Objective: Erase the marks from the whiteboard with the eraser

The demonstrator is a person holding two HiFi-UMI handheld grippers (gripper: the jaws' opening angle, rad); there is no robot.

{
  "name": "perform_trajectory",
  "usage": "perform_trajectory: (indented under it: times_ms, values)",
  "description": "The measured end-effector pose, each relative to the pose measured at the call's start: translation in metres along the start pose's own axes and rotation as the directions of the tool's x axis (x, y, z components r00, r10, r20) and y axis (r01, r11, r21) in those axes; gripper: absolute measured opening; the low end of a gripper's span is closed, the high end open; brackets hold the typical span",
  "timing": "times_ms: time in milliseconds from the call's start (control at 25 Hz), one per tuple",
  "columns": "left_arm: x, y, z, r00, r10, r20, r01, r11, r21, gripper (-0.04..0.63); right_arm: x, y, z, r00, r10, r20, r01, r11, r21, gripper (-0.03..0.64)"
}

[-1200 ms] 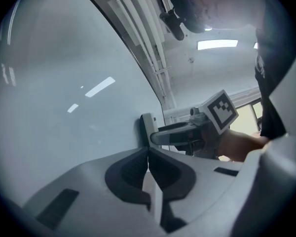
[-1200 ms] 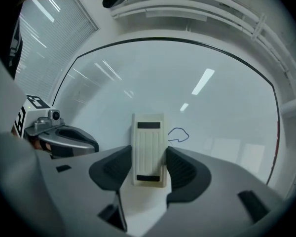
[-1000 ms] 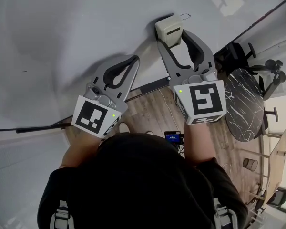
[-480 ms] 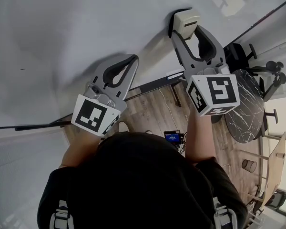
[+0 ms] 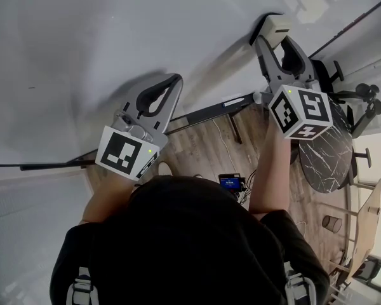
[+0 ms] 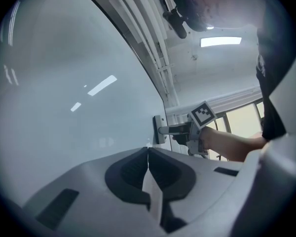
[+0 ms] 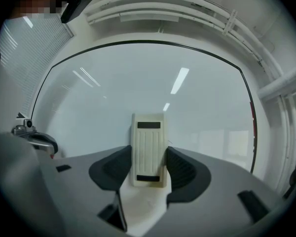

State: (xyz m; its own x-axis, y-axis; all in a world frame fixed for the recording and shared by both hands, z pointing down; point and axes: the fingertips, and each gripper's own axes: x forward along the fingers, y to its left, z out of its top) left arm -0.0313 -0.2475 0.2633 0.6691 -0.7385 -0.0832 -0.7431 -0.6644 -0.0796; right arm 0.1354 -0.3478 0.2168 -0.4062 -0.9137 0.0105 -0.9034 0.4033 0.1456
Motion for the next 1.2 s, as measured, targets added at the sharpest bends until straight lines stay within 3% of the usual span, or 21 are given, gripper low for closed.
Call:
perform_trajectory:
  times_ms: [640,1200]
  values:
    - [-0.016,-0.01,0.01,0.998,0.062,-0.008,-0.061,0.997,0.04,0.006,-0.027,-0.003,-0.001,1.0,0.014,0.022,-0.015,1.0,0.018,0.219]
    - [-0.04,-0.013,0.004,0.992,0.126,-0.018,-0.125,0.991,0.053,0.006,-0.043,0.057,-0.007,0.987,0.161,0.029,-0.16,0.987,-0.025,0.221]
